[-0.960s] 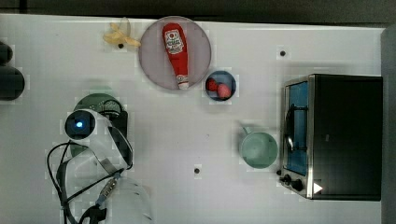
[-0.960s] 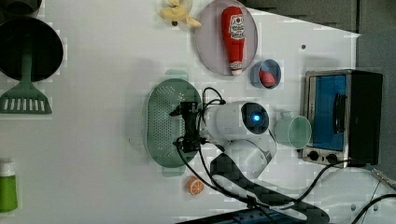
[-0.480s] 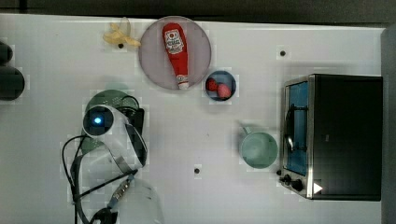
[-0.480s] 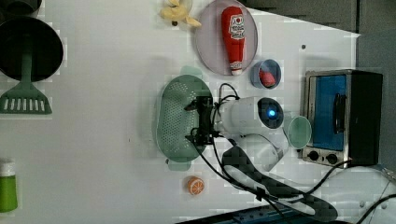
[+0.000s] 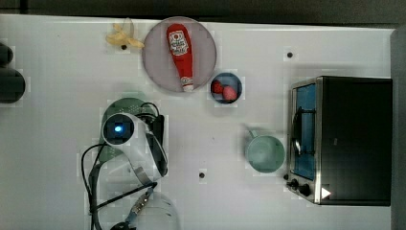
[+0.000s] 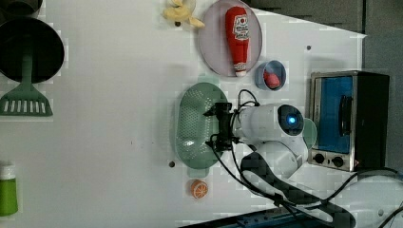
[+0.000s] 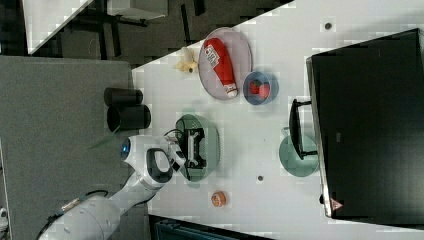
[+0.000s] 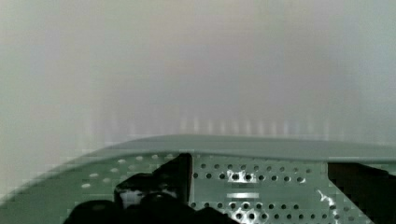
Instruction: Drag strainer left to right.
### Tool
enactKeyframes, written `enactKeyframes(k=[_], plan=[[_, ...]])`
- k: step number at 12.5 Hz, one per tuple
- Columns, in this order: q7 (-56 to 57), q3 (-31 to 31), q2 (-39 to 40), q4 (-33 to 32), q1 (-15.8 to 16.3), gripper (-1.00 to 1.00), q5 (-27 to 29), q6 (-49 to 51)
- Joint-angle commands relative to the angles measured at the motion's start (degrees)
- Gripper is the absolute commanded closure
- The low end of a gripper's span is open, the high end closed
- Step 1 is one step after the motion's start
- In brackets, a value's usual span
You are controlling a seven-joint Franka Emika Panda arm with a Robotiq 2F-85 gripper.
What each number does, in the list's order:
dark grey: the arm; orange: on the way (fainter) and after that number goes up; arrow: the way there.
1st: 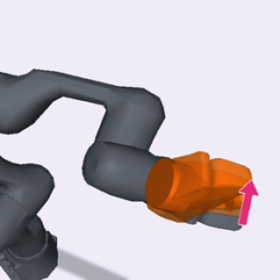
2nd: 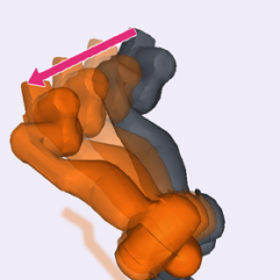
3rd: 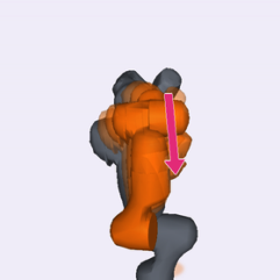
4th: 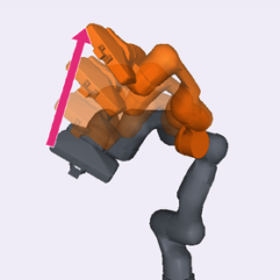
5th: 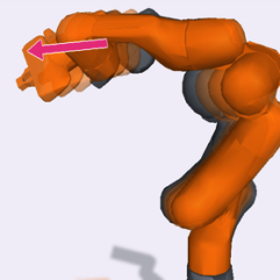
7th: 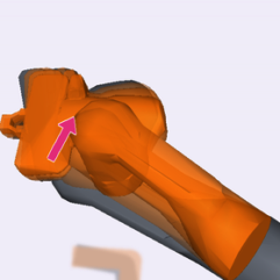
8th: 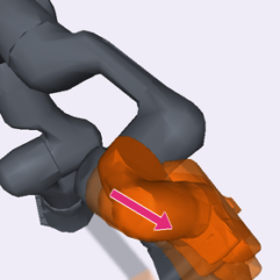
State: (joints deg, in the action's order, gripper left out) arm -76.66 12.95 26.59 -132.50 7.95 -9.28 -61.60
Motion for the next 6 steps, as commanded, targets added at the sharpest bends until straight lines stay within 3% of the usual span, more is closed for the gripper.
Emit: enactKeyframes(k=[1,6], plan=[[7.4,-3.8,-3.1,-1.5,-1.8,-1.0,0.6,0.5],[13.6,-9.3,-4.6,-3.4,-2.5,-1.0,0.6,0.5]])
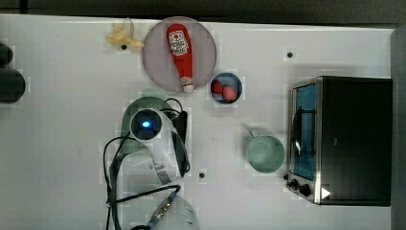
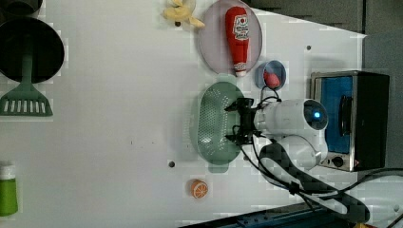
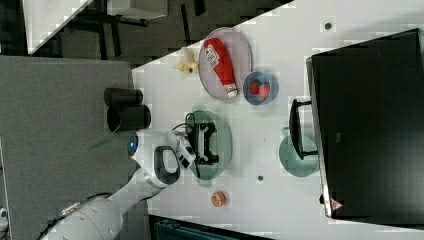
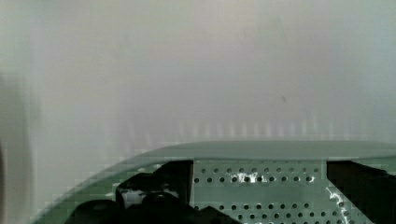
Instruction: Drag strainer left to right.
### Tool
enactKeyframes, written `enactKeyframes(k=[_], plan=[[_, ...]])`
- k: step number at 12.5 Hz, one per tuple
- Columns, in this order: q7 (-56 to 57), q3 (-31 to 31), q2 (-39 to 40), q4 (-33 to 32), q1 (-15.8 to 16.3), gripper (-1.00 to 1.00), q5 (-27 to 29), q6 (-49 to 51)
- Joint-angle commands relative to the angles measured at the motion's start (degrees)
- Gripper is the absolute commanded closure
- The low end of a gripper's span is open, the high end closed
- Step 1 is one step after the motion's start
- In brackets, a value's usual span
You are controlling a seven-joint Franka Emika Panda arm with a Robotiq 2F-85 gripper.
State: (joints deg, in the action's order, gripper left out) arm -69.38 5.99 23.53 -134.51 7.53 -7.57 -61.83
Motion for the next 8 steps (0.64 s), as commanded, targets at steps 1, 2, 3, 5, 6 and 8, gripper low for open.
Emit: enactKeyframes(k=[1,2,3,5,6,8], plan=[[8.6,-3.5,-1.6,-1.6,-2.3,-1.0,-1.1,0.6],[11.2,-4.7,-1.7,-1.6,-2.5,-1.0,-1.1,0.4],[13.3,-6.0,-1.7,-1.6,-2.6,-1.0,-1.1,0.3],[15.6,-8.5,-1.7,-1.7,-2.8,-1.0,-1.1,0.0],[16.4,-9.5,-1.7,-1.7,-2.9,-1.0,-1.1,0.0],[16.6,-11.5,-1.7,-1.7,-2.9,-1.0,-1.1,0.0]])
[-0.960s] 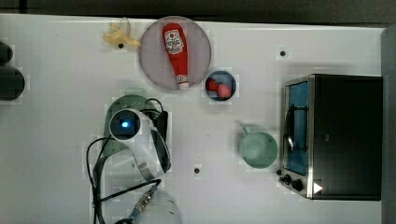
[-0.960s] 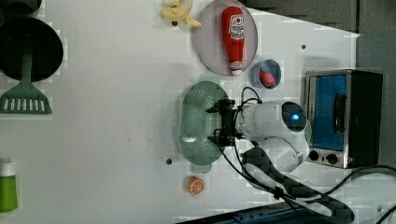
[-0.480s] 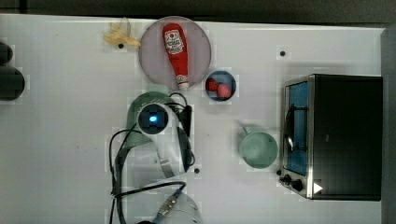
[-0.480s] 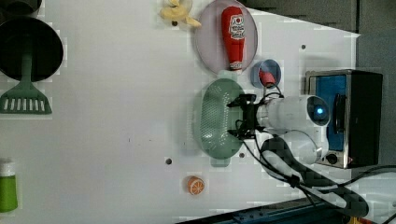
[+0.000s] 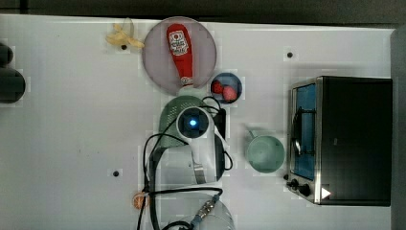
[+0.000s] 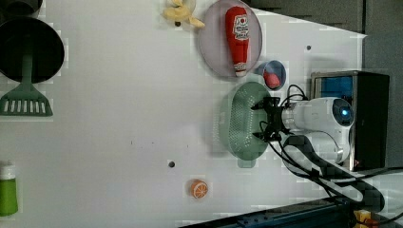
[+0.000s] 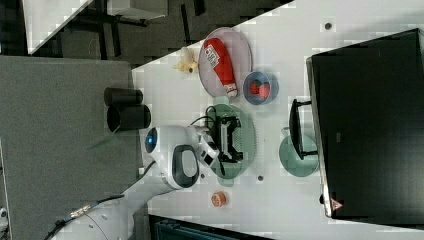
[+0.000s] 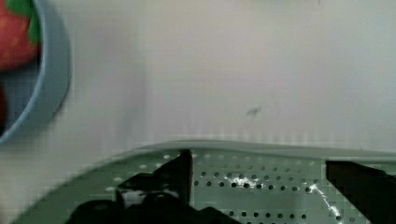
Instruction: Drag strainer left to right.
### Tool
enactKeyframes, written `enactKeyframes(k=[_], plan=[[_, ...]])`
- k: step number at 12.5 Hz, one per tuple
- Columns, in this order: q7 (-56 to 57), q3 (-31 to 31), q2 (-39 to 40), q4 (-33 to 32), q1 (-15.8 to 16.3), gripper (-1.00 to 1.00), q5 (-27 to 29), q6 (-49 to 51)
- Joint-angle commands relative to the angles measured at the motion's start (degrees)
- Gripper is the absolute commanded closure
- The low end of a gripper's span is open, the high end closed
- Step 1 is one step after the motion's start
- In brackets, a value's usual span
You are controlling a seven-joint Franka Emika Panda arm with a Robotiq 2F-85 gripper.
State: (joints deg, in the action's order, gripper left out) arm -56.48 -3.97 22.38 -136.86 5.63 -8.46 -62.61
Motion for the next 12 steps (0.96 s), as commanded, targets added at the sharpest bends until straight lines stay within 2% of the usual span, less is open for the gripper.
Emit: enactKeyframes(k=[1,8,10,12], plan=[[4.2,-2.2,-0.5,0.6,-1.0,-1.0,-0.2,0.8],[8.0,-3.7,-1.2,0.6,-1.0,-1.0,-0.1,0.8],[10.7,-1.8,-4.3,0.5,-0.9,-1.0,-0.1,1.1],[16.8,0.0,-10.5,0.7,-0.9,-1.0,0.3,4.6]])
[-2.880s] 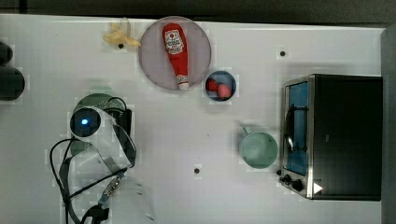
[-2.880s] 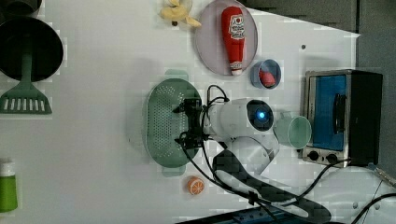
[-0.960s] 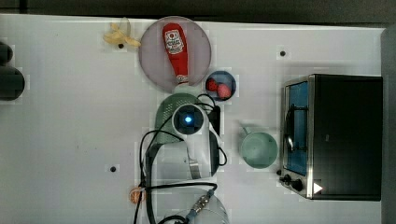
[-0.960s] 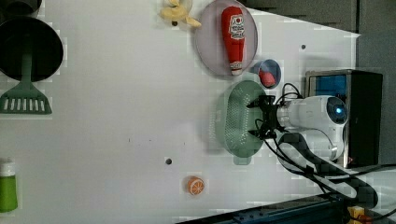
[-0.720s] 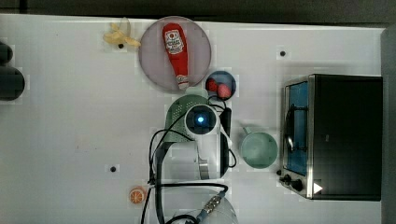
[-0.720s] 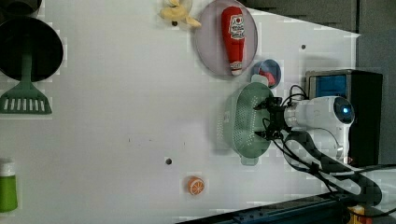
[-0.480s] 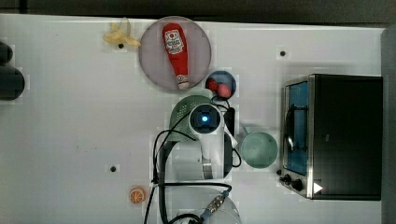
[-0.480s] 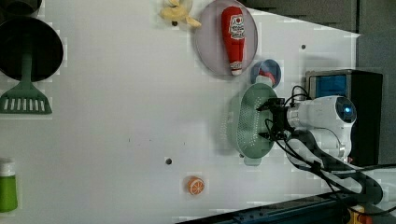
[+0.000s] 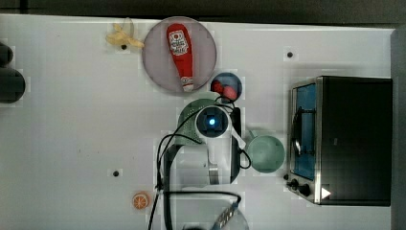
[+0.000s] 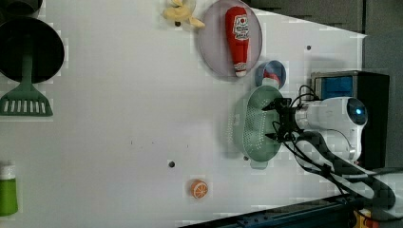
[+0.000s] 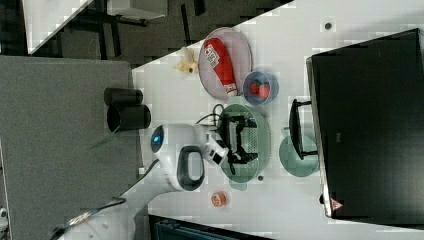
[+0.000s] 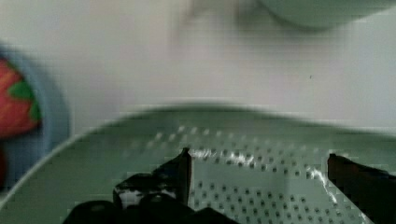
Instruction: Drag strainer left to right.
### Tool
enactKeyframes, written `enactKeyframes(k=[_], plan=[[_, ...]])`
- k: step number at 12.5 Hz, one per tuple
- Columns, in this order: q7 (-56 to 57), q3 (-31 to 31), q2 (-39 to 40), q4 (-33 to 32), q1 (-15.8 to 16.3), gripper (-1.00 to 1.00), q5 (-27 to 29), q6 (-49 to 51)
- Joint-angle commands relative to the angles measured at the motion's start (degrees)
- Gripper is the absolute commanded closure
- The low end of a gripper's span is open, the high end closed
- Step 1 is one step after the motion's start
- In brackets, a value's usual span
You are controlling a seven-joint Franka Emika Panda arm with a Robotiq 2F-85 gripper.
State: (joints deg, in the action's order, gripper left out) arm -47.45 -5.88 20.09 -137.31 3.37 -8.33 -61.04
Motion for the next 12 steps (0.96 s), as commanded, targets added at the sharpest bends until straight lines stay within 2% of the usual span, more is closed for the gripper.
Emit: enactKeyframes(k=[1,4,7,10,12], plan=[[11.2,2.3,-12.0,1.7,1.3,-1.0,0.2,6.7],[22.0,2.0,-24.0,6.0,1.2,-1.0,1.5,23.6],[31.9,1.4,-33.4,14.0,1.2,-1.0,6.3,40.4],[46.7,1.2,-37.4,21.1,1.2,-1.0,6.8,52.9],[49.8,0.3,-37.4,24.7,1.2,-1.0,6.3,54.5]])
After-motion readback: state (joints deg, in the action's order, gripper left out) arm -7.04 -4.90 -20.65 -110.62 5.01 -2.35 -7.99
